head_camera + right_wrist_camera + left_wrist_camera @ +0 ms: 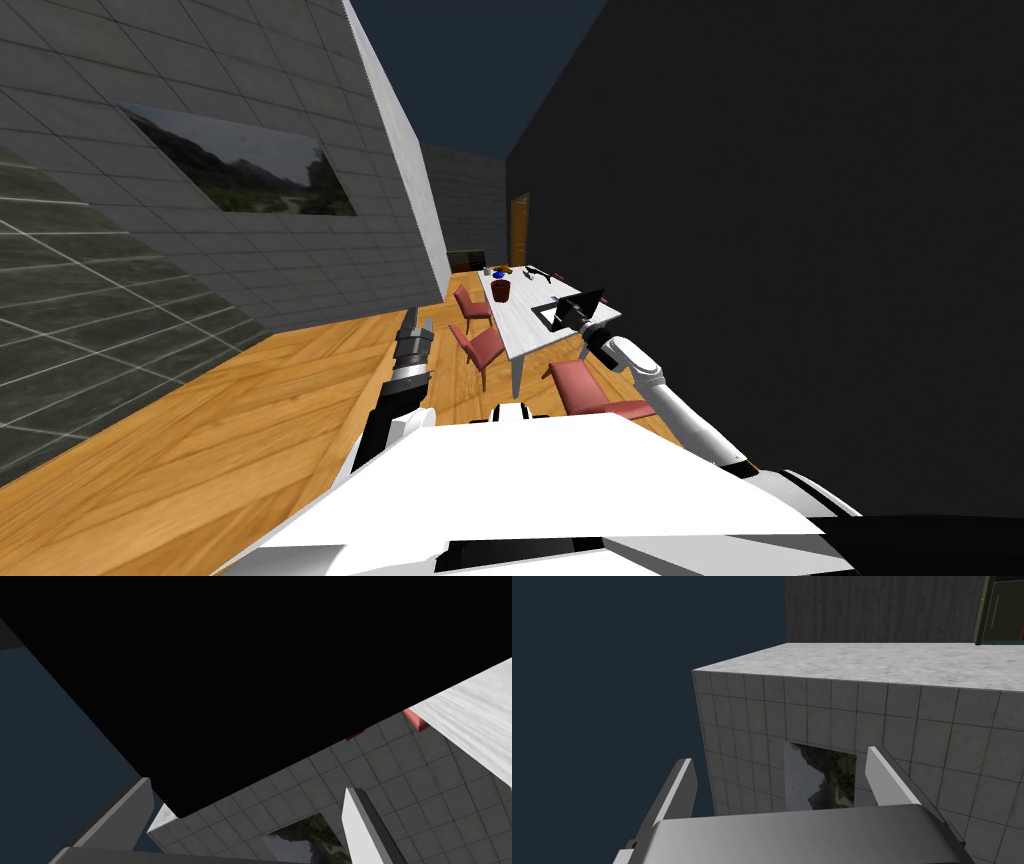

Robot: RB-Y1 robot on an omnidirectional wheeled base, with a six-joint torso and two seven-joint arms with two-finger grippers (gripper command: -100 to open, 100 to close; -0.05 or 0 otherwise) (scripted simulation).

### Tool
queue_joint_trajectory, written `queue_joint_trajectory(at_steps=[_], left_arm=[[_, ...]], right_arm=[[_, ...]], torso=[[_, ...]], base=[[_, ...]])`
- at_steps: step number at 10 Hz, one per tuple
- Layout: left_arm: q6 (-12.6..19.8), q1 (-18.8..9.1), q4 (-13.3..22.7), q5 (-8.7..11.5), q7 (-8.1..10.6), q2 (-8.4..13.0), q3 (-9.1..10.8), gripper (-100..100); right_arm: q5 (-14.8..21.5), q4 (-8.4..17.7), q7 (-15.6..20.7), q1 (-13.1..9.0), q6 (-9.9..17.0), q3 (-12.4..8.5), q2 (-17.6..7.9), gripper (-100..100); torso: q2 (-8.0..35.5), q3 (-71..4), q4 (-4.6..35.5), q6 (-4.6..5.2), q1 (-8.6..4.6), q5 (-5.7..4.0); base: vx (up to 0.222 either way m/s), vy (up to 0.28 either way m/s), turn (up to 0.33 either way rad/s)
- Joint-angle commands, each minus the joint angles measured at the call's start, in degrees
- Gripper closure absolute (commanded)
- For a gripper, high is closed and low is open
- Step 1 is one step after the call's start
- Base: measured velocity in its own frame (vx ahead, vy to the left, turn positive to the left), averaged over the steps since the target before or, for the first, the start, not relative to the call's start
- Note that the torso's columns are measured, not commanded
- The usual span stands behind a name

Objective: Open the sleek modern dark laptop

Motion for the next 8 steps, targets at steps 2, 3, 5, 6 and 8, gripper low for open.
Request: queue_joint_trajectory(at_steps=[2, 3, 5, 6, 8], left_arm=[[0.0, 0.0, 0.0, 0.0, 0.00, 0.0, -0.01, 0], [0.0, 0.0, 0.0, 0.0, 0.00, 0.0, -0.01, 0], [0.0, 0.0, 0.0, 0.0, 0.00, 0.0, -0.01, 0], [0.0, 0.0, 0.0, 0.0, 0.00, 0.0, -0.01, 0], [0.0, 0.0, 0.0, 0.0, 0.00, 0.0, -0.01, 0]], right_arm=[[-0.6, 1.7, -2.8, -0.2, -0.6, 0.6, -3.7, 100], [-1.2, 3.4, -5.3, -0.3, -1.1, 1.3, -5.9, 100], [-1.8, 5.2, -7.8, -0.5, -1.7, 1.9, -9.2, 100], [-1.8, 5.2, -8.5, -0.5, -1.7, 1.9, -11.2, 100], [-2.4, 6.9, -11.4, -0.7, -2.2, 2.5, -15.0, 100]], torso=[[-0.2, -0.1, -0.1, -0.06, 0.20, 0.05], [-0.2, -0.2, -0.1, 0.01, 0.19, 0.07], [-0.3, -0.2, -0.1, -0.07, 0.09, 0.02], [-0.4, -0.2, -0.1, -0.07, 0.12, 0.02], [-0.3, -0.2, -0.1, -0.03, 0.05, 0.01]], base=[[0.003, 0.056, 0.124], [-0.016, 0.081, 0.115], [0.000, 0.076, 0.120], [0.007, 0.061, 0.080], [0.010, 0.067, 0.098]])
